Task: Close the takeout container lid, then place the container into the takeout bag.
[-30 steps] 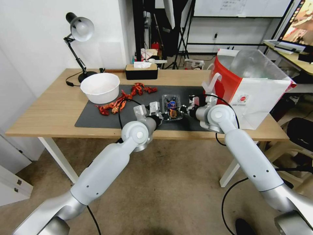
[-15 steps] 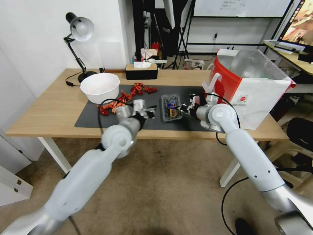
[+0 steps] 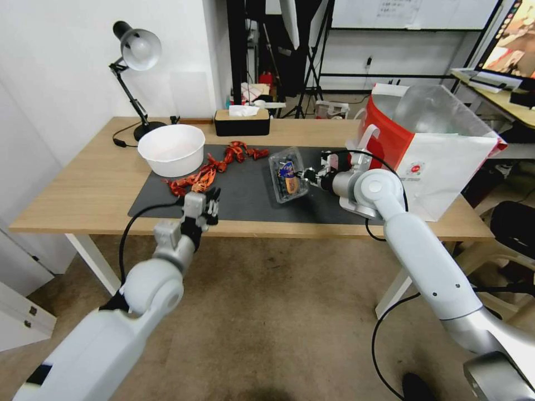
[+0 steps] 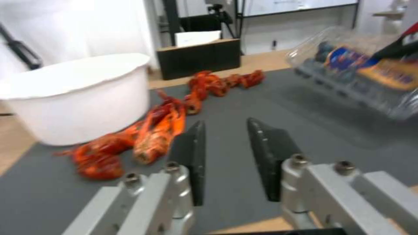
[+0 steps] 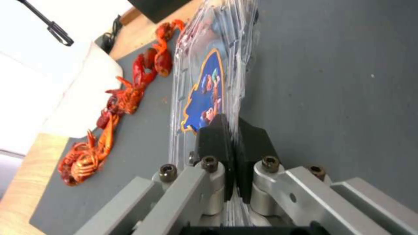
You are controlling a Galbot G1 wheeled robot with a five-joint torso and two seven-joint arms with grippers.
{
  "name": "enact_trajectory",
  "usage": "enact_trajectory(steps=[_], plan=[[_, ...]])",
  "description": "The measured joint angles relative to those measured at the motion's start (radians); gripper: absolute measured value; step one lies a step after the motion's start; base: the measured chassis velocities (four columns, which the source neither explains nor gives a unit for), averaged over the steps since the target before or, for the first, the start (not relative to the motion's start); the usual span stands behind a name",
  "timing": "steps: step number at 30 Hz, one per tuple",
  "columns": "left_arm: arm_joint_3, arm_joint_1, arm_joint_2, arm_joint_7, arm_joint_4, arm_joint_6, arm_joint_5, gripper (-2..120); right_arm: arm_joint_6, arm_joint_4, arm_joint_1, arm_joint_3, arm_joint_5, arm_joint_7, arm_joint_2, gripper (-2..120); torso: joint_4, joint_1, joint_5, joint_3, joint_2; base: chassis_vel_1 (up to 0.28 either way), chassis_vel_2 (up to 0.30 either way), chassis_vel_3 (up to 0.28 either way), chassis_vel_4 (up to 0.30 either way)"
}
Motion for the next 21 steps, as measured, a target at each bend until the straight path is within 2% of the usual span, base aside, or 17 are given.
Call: enact_trajectory(steps=[1, 4, 5, 12, 13, 16, 17, 19, 21], plan=[[0.0, 0.0, 0.0, 0.0, 0.0, 0.0, 0.0, 28, 0.0, 0.0, 0.0, 0.0, 0.0, 0.0, 0.0, 0, 0.0, 0.0, 0.0, 0.0, 0.0, 0.0, 0.0, 0.0, 0.0], [-0.042, 0.072, -0.011, -0.014, -0.015, -0.023, 0.042, 41, 0.003, 0.002, 0.005, 0.01, 0.007, -0.002, 0.001, 0, 0.0, 0.0, -0.0001, 0.0, 0.0, 0.0, 0.0, 0.0, 0.0], [-0.042, 0.072, -0.011, -0.014, -0.015, -0.023, 0.042, 41, 0.003, 0.002, 0.005, 0.01, 0.007, -0.002, 0.001, 0, 0.0, 0.0, -0.0001, 0.0, 0.0, 0.0, 0.0, 0.0, 0.0], [-0.12, 0.228, -0.057, -0.041, -0.047, -0.082, 0.124, 72, 0.008, 0.014, 0.011, 0.028, 0.024, -0.005, -0.004, 0, 0.0002, 0.0, -0.0001, 0.0, 0.0, 0.0, 0.0, 0.0, 0.0], [-0.12, 0.228, -0.057, -0.041, -0.047, -0.082, 0.124, 72, 0.008, 0.014, 0.011, 0.028, 0.024, -0.005, -0.004, 0, 0.0002, 0.0, -0.0001, 0.0, 0.0, 0.0, 0.0, 0.0, 0.0], [-0.142, 0.273, -0.084, -0.043, -0.048, -0.103, 0.15, 85, 0.012, 0.02, 0.012, 0.036, 0.031, -0.006, -0.004, 0, 0.0, 0.0, 0.0, 0.0, 0.0, 0.0, 0.0, 0.0, 0.0], [-0.142, 0.273, -0.084, -0.043, -0.048, -0.103, 0.15, 85, 0.012, 0.02, 0.012, 0.036, 0.031, -0.006, -0.004, 0, 0.0, 0.0, 0.0, 0.0, 0.0, 0.0, 0.0, 0.0, 0.0], [-0.154, 0.307, -0.102, -0.041, -0.048, -0.116, 0.154, 97, 0.019, 0.03, 0.015, 0.048, 0.037, -0.009, -0.002, 0, 0.0001, 0.0, -0.0001, 0.0, 0.0, 0.0, 0.0, 0.0, 0.0], [-0.16, 0.322, -0.109, -0.04, -0.046, -0.123, 0.154, 99, 0.026, 0.036, 0.018, 0.053, 0.038, -0.012, -0.001, 0, 0.0001, 0.0, 0.0, 0.0, 0.0, 0.0, 0.0, 0.0, 0.0]])
